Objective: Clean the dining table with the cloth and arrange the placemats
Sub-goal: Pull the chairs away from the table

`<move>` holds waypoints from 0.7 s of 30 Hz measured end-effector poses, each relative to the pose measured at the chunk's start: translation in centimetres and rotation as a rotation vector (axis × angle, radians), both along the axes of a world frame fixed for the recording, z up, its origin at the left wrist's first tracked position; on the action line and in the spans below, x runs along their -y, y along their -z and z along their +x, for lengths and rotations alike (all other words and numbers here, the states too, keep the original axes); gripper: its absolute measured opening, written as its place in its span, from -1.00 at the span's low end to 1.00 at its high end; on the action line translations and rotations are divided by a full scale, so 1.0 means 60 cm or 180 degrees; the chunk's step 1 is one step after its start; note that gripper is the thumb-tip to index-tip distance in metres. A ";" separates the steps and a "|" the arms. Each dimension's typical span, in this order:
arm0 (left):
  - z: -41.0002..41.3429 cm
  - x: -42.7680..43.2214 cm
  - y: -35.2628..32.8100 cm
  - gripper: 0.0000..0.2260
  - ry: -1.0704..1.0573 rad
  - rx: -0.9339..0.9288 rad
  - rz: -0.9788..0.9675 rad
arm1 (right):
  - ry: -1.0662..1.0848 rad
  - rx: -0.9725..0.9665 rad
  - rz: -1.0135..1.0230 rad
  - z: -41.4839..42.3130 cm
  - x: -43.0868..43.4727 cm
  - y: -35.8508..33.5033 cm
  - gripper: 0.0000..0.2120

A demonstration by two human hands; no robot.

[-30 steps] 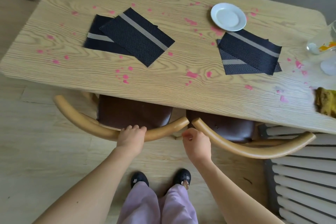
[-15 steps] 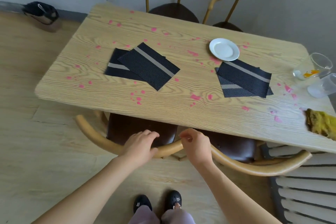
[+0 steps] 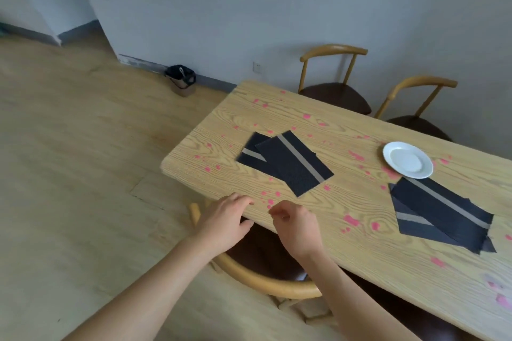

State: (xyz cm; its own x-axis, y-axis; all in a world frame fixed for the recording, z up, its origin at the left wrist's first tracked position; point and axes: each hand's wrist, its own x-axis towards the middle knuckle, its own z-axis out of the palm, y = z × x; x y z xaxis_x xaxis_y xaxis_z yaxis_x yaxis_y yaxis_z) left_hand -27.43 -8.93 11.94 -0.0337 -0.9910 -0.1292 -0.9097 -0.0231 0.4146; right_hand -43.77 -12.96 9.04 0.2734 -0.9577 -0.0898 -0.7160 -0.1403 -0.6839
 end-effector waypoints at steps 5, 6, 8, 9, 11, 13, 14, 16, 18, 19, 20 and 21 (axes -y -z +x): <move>0.079 0.016 -0.010 -0.61 -0.0168 -0.0182 0.0012 | -0.0212 0.0068 -0.0250 0.082 0.024 -0.017 -0.75; 0.099 0.023 -0.010 -0.61 -0.0167 -0.0214 0.0008 | -0.0235 0.0044 -0.0271 0.103 0.031 -0.018 -0.75; 0.135 0.039 -0.011 -0.60 -0.0104 -0.0170 -0.0016 | -0.0223 0.0003 -0.0294 0.141 0.045 -0.019 -0.74; 0.151 0.048 -0.012 -0.59 -0.0068 -0.0154 -0.0045 | -0.0193 0.0010 -0.0305 0.158 0.050 -0.020 -0.74; 0.219 0.070 -0.012 -0.59 0.0000 -0.0161 -0.0057 | -0.0052 0.0056 -0.0342 0.225 0.069 -0.018 -0.74; 0.276 0.089 -0.020 -0.59 0.0079 -0.0158 -0.0092 | 0.0081 0.0154 -0.0379 0.283 0.084 -0.025 -0.76; 0.324 0.103 -0.024 -0.58 0.0129 -0.0165 -0.0099 | 0.0157 0.0188 -0.0417 0.328 0.095 -0.028 -0.76; 0.397 0.122 -0.036 -0.58 0.0216 -0.0149 -0.0168 | 0.0282 0.0241 -0.0402 0.400 0.108 -0.032 -0.78; 0.489 0.141 -0.044 -0.59 0.0245 -0.0181 -0.0182 | 0.0339 0.0227 -0.0328 0.490 0.126 -0.038 -0.77; 0.497 0.144 -0.050 -0.60 0.0300 -0.0125 -0.0162 | 0.0360 0.0227 -0.0281 0.498 0.126 -0.042 -0.76; 0.545 0.154 -0.050 -0.60 0.0311 -0.0091 -0.0127 | 0.0399 0.0252 -0.0249 0.543 0.141 -0.044 -0.76; 0.585 0.164 -0.049 -0.61 0.0339 -0.0077 -0.0115 | 0.0460 0.0268 -0.0219 0.580 0.153 -0.045 -0.76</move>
